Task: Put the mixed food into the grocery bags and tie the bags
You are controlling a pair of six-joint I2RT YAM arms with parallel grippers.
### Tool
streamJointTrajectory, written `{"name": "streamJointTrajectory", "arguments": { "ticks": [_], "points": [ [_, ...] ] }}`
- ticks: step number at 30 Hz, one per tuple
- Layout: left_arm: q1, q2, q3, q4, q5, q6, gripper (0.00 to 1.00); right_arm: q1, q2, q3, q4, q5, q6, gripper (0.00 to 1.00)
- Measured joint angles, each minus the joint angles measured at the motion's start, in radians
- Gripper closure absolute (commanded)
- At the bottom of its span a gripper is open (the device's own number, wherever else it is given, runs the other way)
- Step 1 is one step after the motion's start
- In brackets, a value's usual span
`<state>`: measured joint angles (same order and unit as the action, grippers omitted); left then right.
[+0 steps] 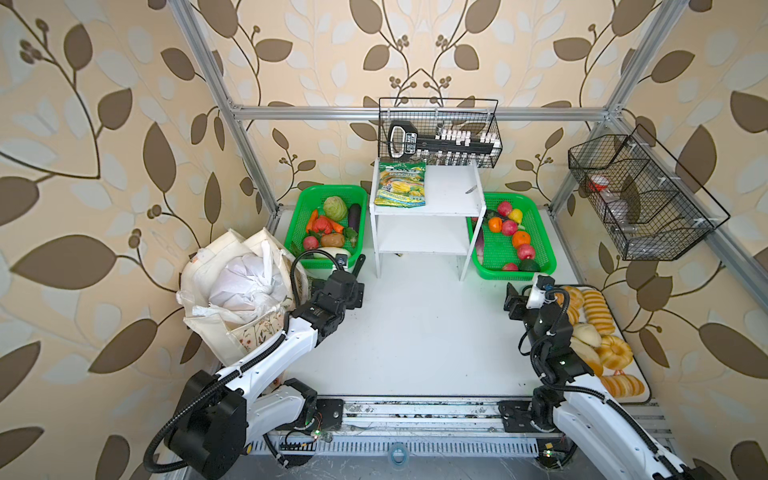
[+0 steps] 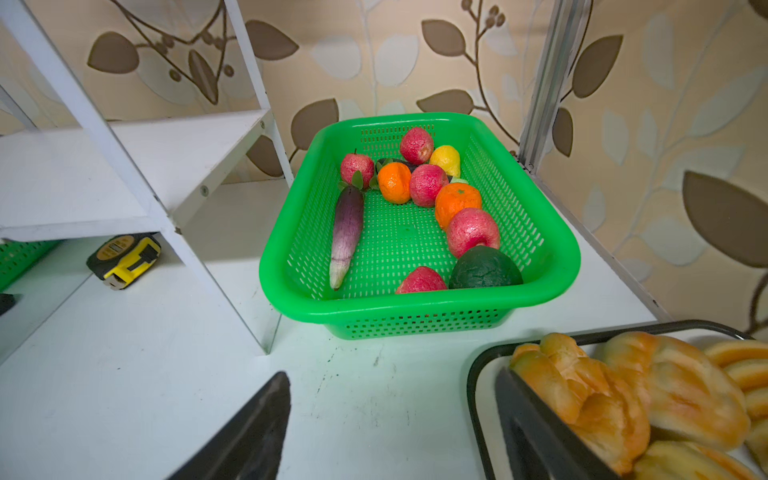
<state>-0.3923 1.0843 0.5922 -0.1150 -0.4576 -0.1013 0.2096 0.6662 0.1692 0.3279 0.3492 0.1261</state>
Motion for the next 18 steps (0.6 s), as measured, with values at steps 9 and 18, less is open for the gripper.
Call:
{"name": "streamJointTrajectory", "arguments": {
  "ticks": [9,18],
  "points": [
    [0.199,0.043,-0.049,0.17,0.0,0.006,0.01,-0.003,0.269,-0.022,0.31,0.01,-0.11,0.22],
    [0.256,0.167,-0.058,0.337,0.003,0.027,0.01,-0.101,0.406,-0.017,0.437,-0.1,-0.162,0.21]
  ]
}}
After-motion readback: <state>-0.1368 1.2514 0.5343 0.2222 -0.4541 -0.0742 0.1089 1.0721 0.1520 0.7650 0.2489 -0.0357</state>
